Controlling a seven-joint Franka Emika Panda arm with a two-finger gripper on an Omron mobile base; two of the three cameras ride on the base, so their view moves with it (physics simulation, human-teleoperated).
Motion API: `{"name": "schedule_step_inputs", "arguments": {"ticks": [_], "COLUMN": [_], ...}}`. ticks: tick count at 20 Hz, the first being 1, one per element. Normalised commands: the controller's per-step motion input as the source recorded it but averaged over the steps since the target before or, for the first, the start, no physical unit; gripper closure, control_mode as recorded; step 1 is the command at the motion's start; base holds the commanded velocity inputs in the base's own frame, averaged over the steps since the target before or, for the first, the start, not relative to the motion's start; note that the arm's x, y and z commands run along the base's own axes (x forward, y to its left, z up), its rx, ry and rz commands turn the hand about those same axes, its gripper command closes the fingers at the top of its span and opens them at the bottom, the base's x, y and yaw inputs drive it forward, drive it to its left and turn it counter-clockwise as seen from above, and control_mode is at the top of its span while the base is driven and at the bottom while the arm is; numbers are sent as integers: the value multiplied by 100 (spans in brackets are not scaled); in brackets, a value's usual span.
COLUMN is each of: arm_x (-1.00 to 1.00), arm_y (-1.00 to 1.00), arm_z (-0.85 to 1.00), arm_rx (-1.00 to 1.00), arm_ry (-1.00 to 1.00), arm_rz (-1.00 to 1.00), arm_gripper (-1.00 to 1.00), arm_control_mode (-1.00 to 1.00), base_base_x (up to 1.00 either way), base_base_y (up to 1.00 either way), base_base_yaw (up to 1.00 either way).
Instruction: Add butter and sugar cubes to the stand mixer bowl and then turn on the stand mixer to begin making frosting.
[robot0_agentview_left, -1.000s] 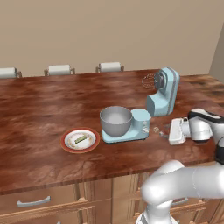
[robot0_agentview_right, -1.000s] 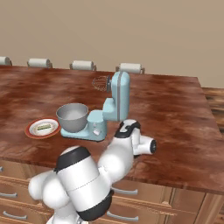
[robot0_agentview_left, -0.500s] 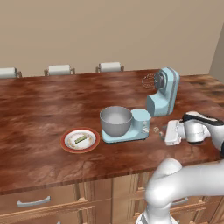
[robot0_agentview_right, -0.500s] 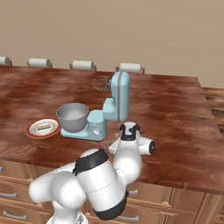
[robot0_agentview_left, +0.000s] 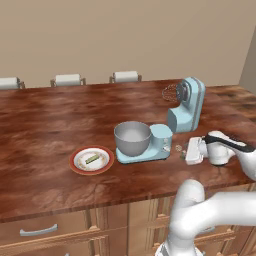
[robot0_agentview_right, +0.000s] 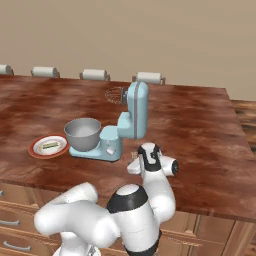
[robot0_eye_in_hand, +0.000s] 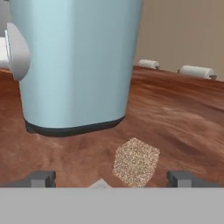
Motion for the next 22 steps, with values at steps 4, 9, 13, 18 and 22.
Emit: {"name": "schedule_step_inputs", "arguments": {"ticks": [4,9,13,18,22], "arm_x": [39,8,-26,-44,-67], "arm_y": [-14,-24,-26,-34,-53], "arm_z": [-24,-42,-68,-67,-63], "arm_rx": [0,0,-2,-1,0], "arm_ry": [2,4,1,0,0], "arm_rz": [0,0,0,0,0], "arm_gripper": [-100,-100,-100,100,100], "arm_control_mode": [-100,-100,-100,-100,-100], "base_base_x": [0,0,0,0,0], "base_base_y": [0,0,0,0,0], "base_base_yaw": [0,0,0,0,0]}}
